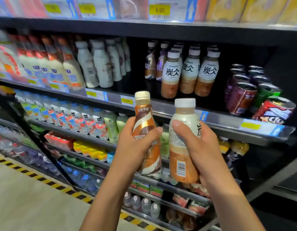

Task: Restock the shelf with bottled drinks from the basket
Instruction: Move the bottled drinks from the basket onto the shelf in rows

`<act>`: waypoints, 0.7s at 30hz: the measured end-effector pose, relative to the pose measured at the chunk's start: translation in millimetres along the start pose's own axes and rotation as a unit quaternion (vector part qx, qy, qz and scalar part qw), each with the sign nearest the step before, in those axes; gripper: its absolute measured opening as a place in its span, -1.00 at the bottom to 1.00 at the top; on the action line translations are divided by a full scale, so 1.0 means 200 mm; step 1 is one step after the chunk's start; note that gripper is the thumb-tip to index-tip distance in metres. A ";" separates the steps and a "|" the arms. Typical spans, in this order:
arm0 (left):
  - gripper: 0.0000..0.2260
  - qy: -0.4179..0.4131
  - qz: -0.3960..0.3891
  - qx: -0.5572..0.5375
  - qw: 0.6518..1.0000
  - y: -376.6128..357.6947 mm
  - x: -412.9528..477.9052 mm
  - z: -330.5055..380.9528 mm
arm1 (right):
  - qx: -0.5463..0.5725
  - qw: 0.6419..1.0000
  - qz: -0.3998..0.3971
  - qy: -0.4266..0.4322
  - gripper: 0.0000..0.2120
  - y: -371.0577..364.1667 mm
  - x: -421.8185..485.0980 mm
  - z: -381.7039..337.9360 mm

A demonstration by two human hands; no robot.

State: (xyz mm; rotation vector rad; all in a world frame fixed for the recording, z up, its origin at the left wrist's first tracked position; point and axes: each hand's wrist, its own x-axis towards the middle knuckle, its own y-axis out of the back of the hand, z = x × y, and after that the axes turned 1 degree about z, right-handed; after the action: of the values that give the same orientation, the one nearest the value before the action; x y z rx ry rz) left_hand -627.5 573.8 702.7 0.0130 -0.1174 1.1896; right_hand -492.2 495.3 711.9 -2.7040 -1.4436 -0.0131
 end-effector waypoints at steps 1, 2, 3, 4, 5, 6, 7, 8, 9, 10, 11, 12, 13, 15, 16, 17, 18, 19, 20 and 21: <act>-0.78 -0.009 -0.002 -0.004 1.000 0.02 0.05 0.02 | 0.000 1.000 0.004 0.004 -0.71 -0.03 0.04 -0.03; -0.80 -0.014 -0.004 -0.010 1.000 0.03 0.11 0.04 | 0.000 1.000 0.009 0.007 -0.70 -0.06 0.08 -0.05; -0.81 -0.015 -0.005 -0.014 1.000 0.04 0.17 0.07 | 0.002 1.000 0.016 0.010 -0.70 -0.08 0.12 -0.08; -0.82 -0.015 -0.006 -0.014 1.000 0.05 0.23 0.09 | 0.008 1.000 0.025 0.014 -0.69 -0.10 0.16 -0.11; -0.81 -0.018 -0.009 -0.012 1.000 0.05 0.29 0.12 | 0.013 0.999 0.034 0.020 -0.70 -0.12 0.21 -0.13; -0.80 -0.024 -0.010 -0.010 1.000 0.05 0.35 0.14 | 0.015 0.999 0.043 0.025 -0.71 -0.13 0.25 -0.15; -0.78 -0.030 -0.010 -0.007 0.999 0.05 0.40 0.16 | 0.013 0.998 0.054 0.029 -0.72 -0.14 0.29 -0.17; -0.76 -0.032 -0.011 -0.005 0.999 0.05 0.46 0.18 | 0.012 0.997 0.066 0.033 -0.73 -0.15 0.33 -0.19; -0.73 -0.032 -0.011 -0.006 0.999 0.05 0.51 0.19 | 0.011 0.996 0.078 0.035 -0.73 -0.15 0.37 -0.21; -0.72 -0.029 -0.011 -0.009 0.999 0.05 0.57 0.21 | 0.011 0.996 0.087 0.034 -0.73 -0.15 0.41 -0.23; -0.71 -0.024 -0.011 -0.013 1.000 0.05 0.62 0.21 | 0.011 0.995 0.093 0.030 -0.73 -0.15 0.44 -0.24; -0.71 -0.017 -0.014 -0.015 1.000 0.04 0.68 0.22 | 0.010 0.995 0.095 0.024 -0.73 -0.15 0.47 -0.26; -0.70 -0.010 -0.017 -0.014 1.000 0.04 0.74 0.21 | 0.007 0.995 0.095 0.016 -0.71 -0.15 0.50 -0.27; -0.65 0.015 -0.024 -0.013 1.000 0.02 0.86 0.21 | 0.003 0.995 0.097 -0.008 -0.67 -0.14 0.57 -0.29; -0.62 0.030 -0.027 -0.010 0.999 0.01 0.92 0.19 | 0.003 0.995 0.102 -0.022 -0.65 -0.14 0.60 -0.29; -0.59 0.045 -0.028 -0.002 0.999 0.01 0.98 0.18 | 0.005 0.994 0.108 -0.033 -0.64 -0.14 0.63 -0.30; -0.59 0.060 -0.026 0.000 0.998 -0.01 1.05 0.17 | 0.009 0.992 0.115 -0.041 -0.62 -0.14 0.66 -0.30; -0.61 0.071 -0.028 -0.012 0.997 -0.03 1.13 0.16 | 0.016 0.991 0.127 -0.046 -0.58 -0.14 0.69 -0.30; -0.65 0.077 -0.027 -0.035 0.996 -0.06 1.21 0.16 | 0.025 0.988 0.147 -0.050 -0.54 -0.13 0.72 -0.29; -0.67 0.081 -0.019 -0.059 0.995 -0.09 1.29 0.16 | 0.036 0.983 0.170 -0.050 -0.51 -0.13 0.76 -0.29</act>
State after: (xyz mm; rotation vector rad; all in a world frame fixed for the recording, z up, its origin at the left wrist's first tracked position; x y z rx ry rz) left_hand -519.2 804.3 761.3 -0.1836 -0.0434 1.1404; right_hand -428.4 632.0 777.3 -2.8871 -0.9608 0.1938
